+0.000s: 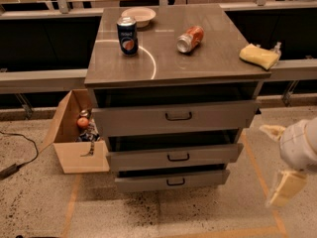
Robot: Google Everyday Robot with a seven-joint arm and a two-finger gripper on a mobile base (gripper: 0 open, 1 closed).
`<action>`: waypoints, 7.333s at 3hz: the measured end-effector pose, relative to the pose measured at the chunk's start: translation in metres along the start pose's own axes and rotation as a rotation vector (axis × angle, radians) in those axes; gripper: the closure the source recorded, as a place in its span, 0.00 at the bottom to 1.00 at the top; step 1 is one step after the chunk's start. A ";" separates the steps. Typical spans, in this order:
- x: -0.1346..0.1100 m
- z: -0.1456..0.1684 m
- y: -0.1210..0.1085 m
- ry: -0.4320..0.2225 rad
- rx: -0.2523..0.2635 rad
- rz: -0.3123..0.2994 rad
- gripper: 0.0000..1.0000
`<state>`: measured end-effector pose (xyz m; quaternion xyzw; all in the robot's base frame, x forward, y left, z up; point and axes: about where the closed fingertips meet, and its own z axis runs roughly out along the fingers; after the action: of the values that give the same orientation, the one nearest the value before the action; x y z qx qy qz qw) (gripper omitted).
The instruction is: Open bottom drawer
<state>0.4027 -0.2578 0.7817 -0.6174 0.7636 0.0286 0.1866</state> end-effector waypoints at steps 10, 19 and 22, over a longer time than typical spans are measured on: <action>0.109 0.504 0.021 -0.185 0.002 -0.122 0.00; 0.103 0.631 -0.116 -0.167 0.058 -0.402 0.62; 0.103 0.577 -0.021 -0.185 -0.174 -0.347 0.15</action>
Offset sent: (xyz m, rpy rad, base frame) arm 0.1210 0.0545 -0.2607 -0.1294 -0.0772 0.0127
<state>0.5493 -0.2003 0.2167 -0.7481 0.6203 0.1184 0.2039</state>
